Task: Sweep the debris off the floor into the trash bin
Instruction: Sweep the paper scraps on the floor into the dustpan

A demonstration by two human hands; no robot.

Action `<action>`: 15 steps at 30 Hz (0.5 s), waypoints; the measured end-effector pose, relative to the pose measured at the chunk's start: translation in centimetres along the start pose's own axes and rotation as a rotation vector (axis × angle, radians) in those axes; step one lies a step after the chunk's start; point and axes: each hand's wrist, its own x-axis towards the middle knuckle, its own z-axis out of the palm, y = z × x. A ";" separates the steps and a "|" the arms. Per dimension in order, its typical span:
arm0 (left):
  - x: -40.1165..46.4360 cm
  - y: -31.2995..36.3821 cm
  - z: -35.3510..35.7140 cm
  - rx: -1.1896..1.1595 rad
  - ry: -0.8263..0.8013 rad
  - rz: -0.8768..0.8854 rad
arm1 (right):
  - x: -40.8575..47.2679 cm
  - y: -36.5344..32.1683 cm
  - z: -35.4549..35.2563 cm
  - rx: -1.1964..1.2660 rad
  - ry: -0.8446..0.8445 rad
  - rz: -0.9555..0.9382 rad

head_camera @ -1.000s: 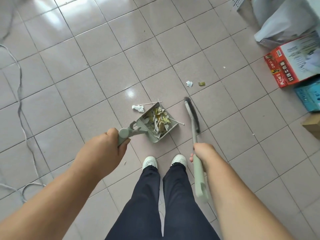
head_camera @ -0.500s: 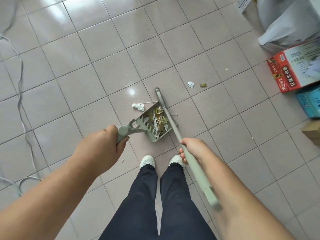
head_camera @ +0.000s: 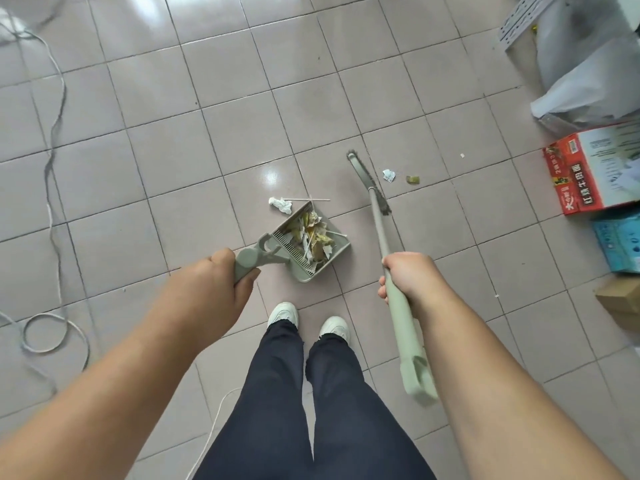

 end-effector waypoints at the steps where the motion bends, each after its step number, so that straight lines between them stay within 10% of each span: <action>1: -0.7 -0.2 0.2 -0.012 0.021 -0.018 | 0.3 -0.1 -0.1 -0.032 0.012 -0.021; 15: -6.9 -6.5 0.9 -0.017 0.070 -0.249 | 3.3 1.1 4.6 -0.120 0.048 -0.040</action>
